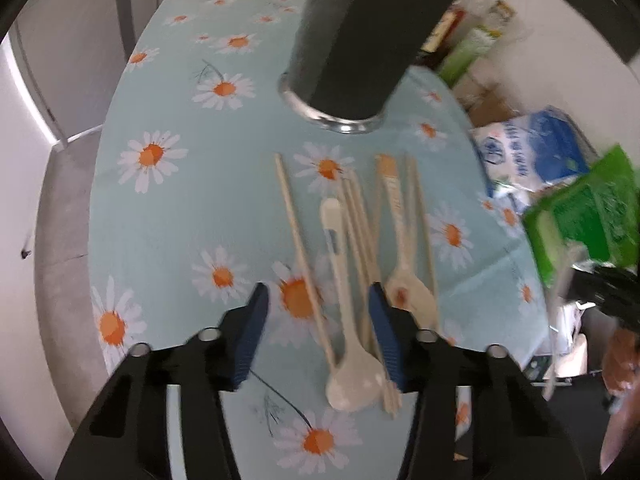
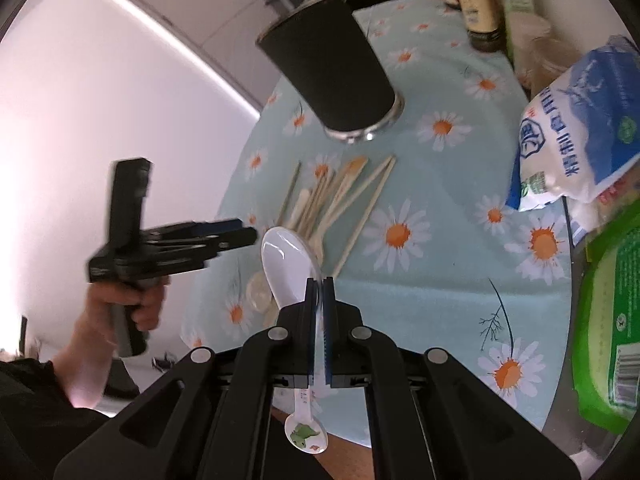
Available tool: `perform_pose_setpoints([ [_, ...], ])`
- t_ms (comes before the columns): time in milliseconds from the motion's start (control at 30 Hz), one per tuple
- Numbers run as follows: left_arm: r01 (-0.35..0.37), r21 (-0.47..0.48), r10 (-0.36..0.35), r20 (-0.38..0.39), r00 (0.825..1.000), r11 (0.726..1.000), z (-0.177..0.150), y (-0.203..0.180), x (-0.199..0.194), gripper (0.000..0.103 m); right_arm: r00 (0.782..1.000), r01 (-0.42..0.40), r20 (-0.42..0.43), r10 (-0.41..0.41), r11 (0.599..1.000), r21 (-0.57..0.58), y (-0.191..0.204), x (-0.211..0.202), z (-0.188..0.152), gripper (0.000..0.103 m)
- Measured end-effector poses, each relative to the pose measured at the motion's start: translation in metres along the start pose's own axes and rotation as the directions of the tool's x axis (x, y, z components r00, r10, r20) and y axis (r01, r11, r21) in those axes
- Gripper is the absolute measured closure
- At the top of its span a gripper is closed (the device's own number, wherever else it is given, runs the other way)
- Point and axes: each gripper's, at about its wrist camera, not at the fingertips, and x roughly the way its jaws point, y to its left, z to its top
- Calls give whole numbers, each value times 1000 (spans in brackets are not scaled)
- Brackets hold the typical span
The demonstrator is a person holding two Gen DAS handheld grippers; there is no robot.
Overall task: Organize utensils
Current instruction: 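Grasp a wooden chopstick with the left tool while the right tool holds the ceramic spoon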
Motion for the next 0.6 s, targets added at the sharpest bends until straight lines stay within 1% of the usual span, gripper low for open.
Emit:
perform_pose_setpoints([
  [33,-6,-5,6,-14,1000,1000,4,2,5,64,1000,-6,15,6,1000,11,0,-2,0,99],
  [67,-6,-6,6,-32,999,1000,8,4,11,68,1000,-11,28,10,1000,23,0,-3,1,99],
  [100,3,-6,-3,-43,999,1000,10,5,14,77,999,-16,37,15,999,32,-1,-4,2,99],
  [133,4,-7,-4,-55,998,1000,13,6,18,78,999,-21,48,18,999,45,-1,-5,3,99],
  [167,-11,-7,10,-62,998,1000,15,7,21,78,998,-21,57,18,998,53,-2,-6,4,99],
  [233,-14,-9,13,-76,997,1000,19,8,24,79,997,-24,68,20,998,50,-1,-8,3,99],
  [333,-23,-8,22,-101,995,1000,22,10,29,80,997,-10,77,7,999,47,0,-9,7,99],
  [400,-28,-4,28,-107,994,1000,24,11,31,82,997,-1,83,-4,998,58,0,-5,11,99],
  [467,-43,-4,43,-115,992,999,26,11,32,88,996,3,92,-9,998,62,1,-6,14,99],
  [567,-66,12,67,-127,990,998,28,6,34,89,994,14,106,-21,998,61,2,-5,19,99],
  [600,-84,26,87,-131,988,996,29,2,36,89,994,7,111,-14,998,63,2,-4,20,99],
])
